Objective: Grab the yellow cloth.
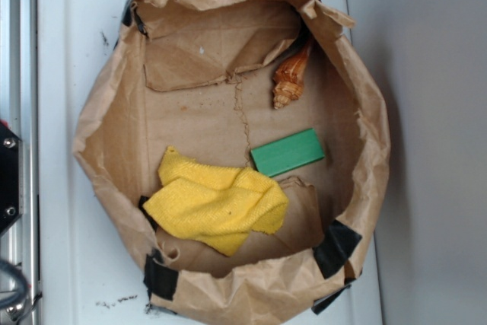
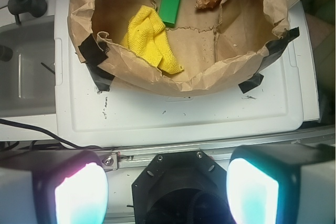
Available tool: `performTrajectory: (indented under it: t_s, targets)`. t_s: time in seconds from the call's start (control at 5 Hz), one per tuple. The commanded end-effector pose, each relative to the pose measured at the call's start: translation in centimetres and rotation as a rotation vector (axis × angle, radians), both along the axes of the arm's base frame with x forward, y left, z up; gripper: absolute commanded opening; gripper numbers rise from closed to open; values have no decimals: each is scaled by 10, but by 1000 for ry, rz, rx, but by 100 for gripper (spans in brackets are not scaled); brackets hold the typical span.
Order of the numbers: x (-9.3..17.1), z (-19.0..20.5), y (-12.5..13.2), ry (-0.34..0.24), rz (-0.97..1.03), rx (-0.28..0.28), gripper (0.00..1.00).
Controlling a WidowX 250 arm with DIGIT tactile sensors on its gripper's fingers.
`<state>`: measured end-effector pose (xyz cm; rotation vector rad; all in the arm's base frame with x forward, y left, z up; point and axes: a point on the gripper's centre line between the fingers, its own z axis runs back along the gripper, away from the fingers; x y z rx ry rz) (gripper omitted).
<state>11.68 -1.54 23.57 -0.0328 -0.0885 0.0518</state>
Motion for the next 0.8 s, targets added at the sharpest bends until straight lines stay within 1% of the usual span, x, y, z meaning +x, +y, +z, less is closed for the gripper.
performTrajectory:
  t_s: [0.0, 0.2, 0.4, 0.6]
  targets:
    - [0, 0, 0, 0, 0, 0, 100]
    - [27, 1, -15, 12, 52, -19, 100]
    - [60, -6, -20, -28, 121, -49, 100]
    - [91, -17, -17, -77, 148, -71, 100]
